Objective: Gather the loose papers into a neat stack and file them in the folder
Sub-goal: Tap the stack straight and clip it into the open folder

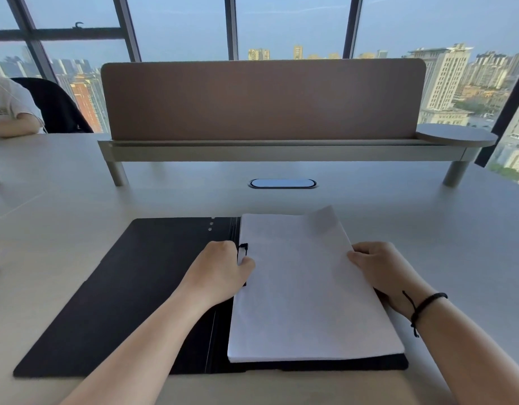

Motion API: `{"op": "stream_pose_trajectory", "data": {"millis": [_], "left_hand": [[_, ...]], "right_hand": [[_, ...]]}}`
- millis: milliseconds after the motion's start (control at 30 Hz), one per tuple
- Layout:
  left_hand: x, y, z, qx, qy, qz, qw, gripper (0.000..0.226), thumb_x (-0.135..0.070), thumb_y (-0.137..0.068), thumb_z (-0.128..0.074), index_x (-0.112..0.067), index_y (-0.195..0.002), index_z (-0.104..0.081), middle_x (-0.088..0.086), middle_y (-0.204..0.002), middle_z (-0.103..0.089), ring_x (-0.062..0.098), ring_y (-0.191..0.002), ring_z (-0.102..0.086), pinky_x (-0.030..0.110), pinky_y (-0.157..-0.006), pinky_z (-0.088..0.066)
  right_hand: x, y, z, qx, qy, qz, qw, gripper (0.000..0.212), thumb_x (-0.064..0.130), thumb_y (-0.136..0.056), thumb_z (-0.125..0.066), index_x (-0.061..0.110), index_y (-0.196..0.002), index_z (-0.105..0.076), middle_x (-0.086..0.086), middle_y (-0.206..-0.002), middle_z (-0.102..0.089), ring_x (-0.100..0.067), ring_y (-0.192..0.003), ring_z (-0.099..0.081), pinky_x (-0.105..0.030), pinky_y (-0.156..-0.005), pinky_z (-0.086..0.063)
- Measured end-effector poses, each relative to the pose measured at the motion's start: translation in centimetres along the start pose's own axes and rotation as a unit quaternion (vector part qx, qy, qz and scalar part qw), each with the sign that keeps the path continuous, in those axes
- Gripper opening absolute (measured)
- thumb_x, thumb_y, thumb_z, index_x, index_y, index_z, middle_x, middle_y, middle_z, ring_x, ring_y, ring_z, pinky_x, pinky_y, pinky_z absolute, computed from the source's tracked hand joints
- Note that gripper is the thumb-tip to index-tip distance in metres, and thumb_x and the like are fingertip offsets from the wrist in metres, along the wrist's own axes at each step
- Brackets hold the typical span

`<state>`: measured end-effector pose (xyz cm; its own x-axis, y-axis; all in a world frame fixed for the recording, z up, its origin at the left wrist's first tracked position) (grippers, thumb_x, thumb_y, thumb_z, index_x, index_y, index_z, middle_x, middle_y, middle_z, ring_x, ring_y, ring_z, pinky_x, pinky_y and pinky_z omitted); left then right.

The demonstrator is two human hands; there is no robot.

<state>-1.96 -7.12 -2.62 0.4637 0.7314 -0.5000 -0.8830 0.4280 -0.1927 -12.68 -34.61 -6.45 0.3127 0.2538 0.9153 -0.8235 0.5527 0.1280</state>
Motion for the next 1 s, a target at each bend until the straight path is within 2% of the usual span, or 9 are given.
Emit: {"op": "stream_pose_trajectory", "data": {"millis": [133, 267, 367, 467, 533, 633, 767, 900, 1000], "left_hand": [[-0.3, 0.2, -0.2, 0.004, 0.003, -0.007, 1.0, 0.035, -0.024, -0.085, -0.055, -0.011, -0.06, -0.035, 0.003, -0.049, -0.043, 0.017, -0.046, -0.043, 0.023, -0.038, -0.021], [-0.9, 0.5, -0.1, -0.005, -0.005, -0.016, 1.0, 0.035, -0.021, -0.084, -0.056, -0.011, -0.059, -0.033, 0.005, -0.051, -0.036, 0.018, -0.047, -0.034, 0.025, -0.041, -0.018], [-0.8, 0.6, -0.1, -0.011, -0.008, -0.013, 1.0, 0.036, -0.021, -0.084, -0.057, -0.011, -0.059, -0.034, 0.003, -0.048, -0.034, 0.017, -0.046, -0.037, 0.022, -0.038, -0.015], [-0.9, 0.6, -0.2, -0.009, -0.021, -0.011, 1.0, 0.035, -0.022, -0.085, -0.055, -0.012, -0.059, -0.035, 0.006, -0.051, -0.045, 0.019, -0.047, -0.041, 0.028, -0.042, -0.024], [-1.2, 0.7, 0.0, -0.008, -0.038, -0.012, 0.999, 0.036, -0.022, -0.087, -0.053, -0.012, -0.058, -0.034, 0.005, -0.052, -0.049, 0.021, -0.047, -0.036, 0.028, -0.043, -0.025], [-1.5, 0.8, 0.1, -0.007, -0.05, -0.011, 0.999, 0.038, -0.02, -0.088, -0.053, -0.013, -0.058, -0.031, 0.004, -0.051, -0.04, 0.02, -0.047, -0.028, 0.029, -0.041, -0.021], [-1.4, 0.8, 0.1, -0.009, -0.059, -0.003, 0.998, 0.037, -0.021, -0.089, -0.053, -0.012, -0.058, -0.033, 0.009, -0.055, -0.043, 0.022, -0.049, -0.033, 0.031, -0.044, -0.024], [-1.4, 0.8, 0.0, -0.015, -0.066, 0.0, 0.998, 0.035, -0.022, -0.089, -0.053, -0.011, -0.059, -0.037, 0.022, -0.062, -0.061, 0.025, -0.051, -0.041, 0.031, -0.046, -0.028], [-1.3, 1.0, 0.0, -0.019, -0.08, 0.01, 0.997, 0.038, -0.023, -0.09, -0.052, -0.012, -0.058, -0.035, 0.008, -0.056, -0.047, 0.021, -0.05, -0.037, 0.031, -0.045, -0.026]], "right_hand": [[0.2, 0.3, 0.2, 0.001, 0.002, 0.004, 1.0, 0.022, 0.005, -0.096, -0.058, -0.004, -0.087, -0.076, -0.03, -0.09, -0.075, -0.028, -0.067, -0.066, -0.038, -0.067, -0.051], [0.5, 0.4, 0.3, -0.013, 0.033, 0.013, 0.999, 0.022, 0.01, -0.094, -0.062, -0.002, -0.082, -0.076, -0.027, -0.087, -0.076, -0.027, -0.063, -0.067, -0.037, -0.064, -0.052], [1.4, 0.5, 0.3, -0.03, 0.086, 0.043, 0.995, 0.017, 0.016, -0.093, -0.065, 0.013, -0.086, -0.079, -0.01, -0.076, -0.08, -0.03, -0.07, -0.075, -0.039, -0.068, -0.06], [2.3, 1.0, -0.4, -0.031, 0.18, 0.082, 0.98, 0.015, 0.024, -0.094, -0.062, 0.02, -0.089, -0.076, 0.005, -0.062, -0.069, -0.02, -0.063, -0.066, -0.026, -0.053, -0.046], [2.5, 1.3, -0.9, -0.03, 0.227, 0.094, 0.969, 0.016, 0.029, -0.094, -0.059, 0.02, -0.094, -0.073, 0.002, -0.071, -0.069, -0.026, -0.074, -0.066, -0.028, -0.058, -0.044], [2.5, 1.7, -1.3, -0.032, 0.266, 0.104, 0.958, 0.02, 0.036, -0.093, -0.058, 0.024, -0.106, -0.069, -0.002, -0.09, -0.074, -0.031, -0.089, -0.067, -0.032, -0.067, -0.046], [3.0, 2.2, -1.5, -0.036, 0.286, 0.108, 0.952, 0.026, 0.043, -0.091, -0.06, 0.027, -0.111, -0.068, 0.001, -0.094, -0.075, -0.029, -0.092, -0.067, -0.034, -0.072, -0.052], [3.0, 2.1, -1.2, -0.033, 0.284, 0.091, 0.954, 0.032, 0.05, -0.089, -0.061, 0.025, -0.107, -0.07, 0.001, -0.089, -0.074, -0.027, -0.087, -0.067, -0.036, -0.074, -0.056], [2.9, 2.4, -0.5, -0.046, 0.305, 0.079, 0.948, 0.05, 0.058, -0.087, -0.059, 0.024, -0.122, -0.061, -0.003, -0.101, -0.072, -0.031, -0.099, -0.065, -0.039, -0.08, -0.054]]}}
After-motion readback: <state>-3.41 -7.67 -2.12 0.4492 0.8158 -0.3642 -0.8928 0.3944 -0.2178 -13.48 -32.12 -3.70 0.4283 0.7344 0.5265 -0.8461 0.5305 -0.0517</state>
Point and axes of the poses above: each hand's wrist, its own y-axis away from the middle knuckle, its own z-axis out of the back of the hand, x = y × z, the point moved 9 cm from there along -y, towards the middle knuckle
